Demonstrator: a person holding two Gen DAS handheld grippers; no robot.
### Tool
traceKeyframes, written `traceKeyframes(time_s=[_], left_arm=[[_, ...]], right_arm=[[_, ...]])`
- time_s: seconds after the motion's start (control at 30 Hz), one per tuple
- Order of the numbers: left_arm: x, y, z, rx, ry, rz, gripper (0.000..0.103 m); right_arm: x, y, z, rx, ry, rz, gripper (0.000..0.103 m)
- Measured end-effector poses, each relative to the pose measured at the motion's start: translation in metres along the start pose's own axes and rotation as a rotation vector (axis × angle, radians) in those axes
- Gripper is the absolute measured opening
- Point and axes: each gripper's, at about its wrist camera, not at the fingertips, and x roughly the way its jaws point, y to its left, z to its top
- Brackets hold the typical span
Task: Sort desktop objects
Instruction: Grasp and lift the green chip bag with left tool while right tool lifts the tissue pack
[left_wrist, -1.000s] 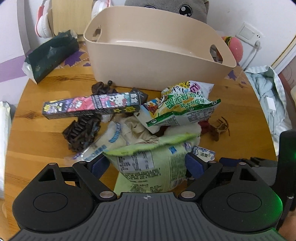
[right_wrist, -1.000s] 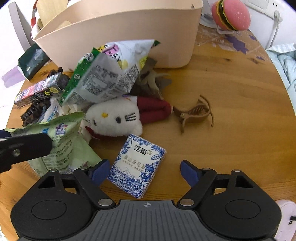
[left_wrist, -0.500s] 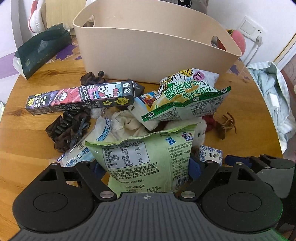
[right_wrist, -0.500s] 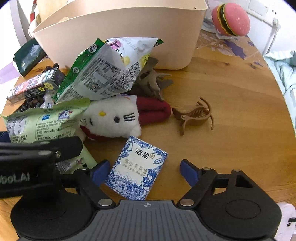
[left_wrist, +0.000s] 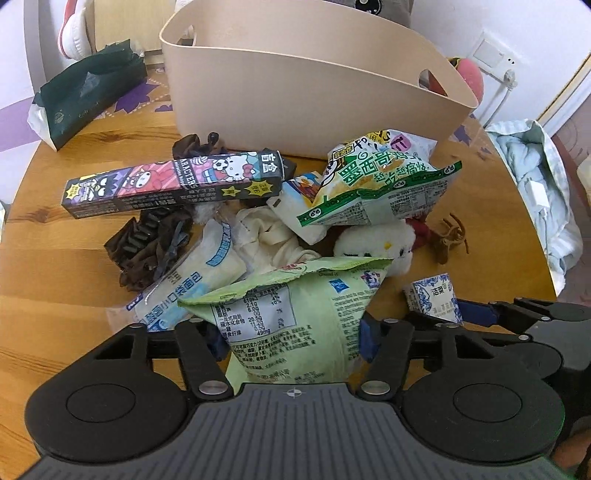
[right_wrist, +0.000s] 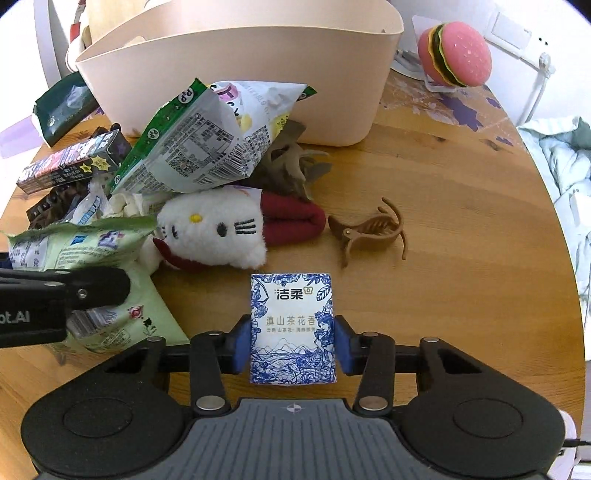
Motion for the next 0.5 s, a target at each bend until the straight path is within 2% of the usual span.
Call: traceKeyframes(time_s=[0.27,0.5], left_arm=[[-0.022,0.012,0.005,-0.016,-0.023,-0.028,0.058],[-0.056,0.020,0.028,-0.011,-0.107,-0.038,0.058]], right_arm=[[-0.021,-0.006,-0.004,0.013,-0.016,0.023,0.042],[-0.058,-0.013,0.016,0.022,-0.103,0.076,0.042]])
